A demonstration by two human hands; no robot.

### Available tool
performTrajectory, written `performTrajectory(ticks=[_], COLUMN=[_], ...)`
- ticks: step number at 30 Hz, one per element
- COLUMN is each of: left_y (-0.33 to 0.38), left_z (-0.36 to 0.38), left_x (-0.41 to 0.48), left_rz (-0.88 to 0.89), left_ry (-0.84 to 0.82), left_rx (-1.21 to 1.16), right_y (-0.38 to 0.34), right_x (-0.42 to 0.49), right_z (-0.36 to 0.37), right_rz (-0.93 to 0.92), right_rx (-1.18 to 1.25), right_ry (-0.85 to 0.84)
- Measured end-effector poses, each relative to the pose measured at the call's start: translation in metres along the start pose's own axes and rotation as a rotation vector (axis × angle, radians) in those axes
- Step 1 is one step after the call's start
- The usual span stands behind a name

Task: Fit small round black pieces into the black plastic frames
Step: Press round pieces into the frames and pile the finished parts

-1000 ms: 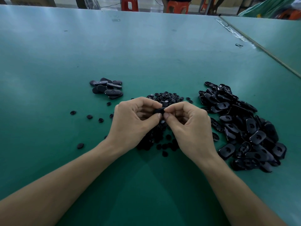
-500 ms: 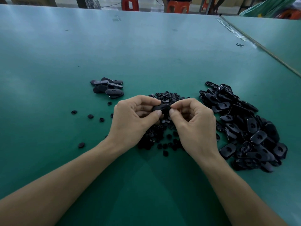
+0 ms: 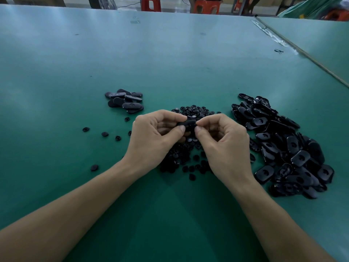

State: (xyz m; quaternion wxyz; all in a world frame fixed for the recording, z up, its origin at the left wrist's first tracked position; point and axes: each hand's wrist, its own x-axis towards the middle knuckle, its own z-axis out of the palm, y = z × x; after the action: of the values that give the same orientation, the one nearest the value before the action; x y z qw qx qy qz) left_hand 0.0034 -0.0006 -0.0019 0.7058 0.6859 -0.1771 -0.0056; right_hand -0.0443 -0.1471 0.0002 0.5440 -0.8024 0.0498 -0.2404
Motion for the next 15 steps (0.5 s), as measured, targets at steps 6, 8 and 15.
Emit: performTrajectory(ticks=[6,8,15], left_y=[-0.0022,-0.0014,-0.0011], left_z=[-0.0015,-0.0022,0.0002], left_x=[-0.0002,-0.0002,-0.0009], left_rz=[-0.003,-0.001,0.060], left_ry=[-0.009,-0.034,-0.096], left_rx=[-0.052,-0.027,0.107], right_y=[0.0023,0.0024,-0.0033], right_x=[0.0016,0.0023,0.0027], right_z=[-0.0004,0.0004,0.0001], right_rz=[0.032,0.053,0.046], right_rx=[0.027,0.084,0.263], right_ry=[0.004,-0.023,-0.062])
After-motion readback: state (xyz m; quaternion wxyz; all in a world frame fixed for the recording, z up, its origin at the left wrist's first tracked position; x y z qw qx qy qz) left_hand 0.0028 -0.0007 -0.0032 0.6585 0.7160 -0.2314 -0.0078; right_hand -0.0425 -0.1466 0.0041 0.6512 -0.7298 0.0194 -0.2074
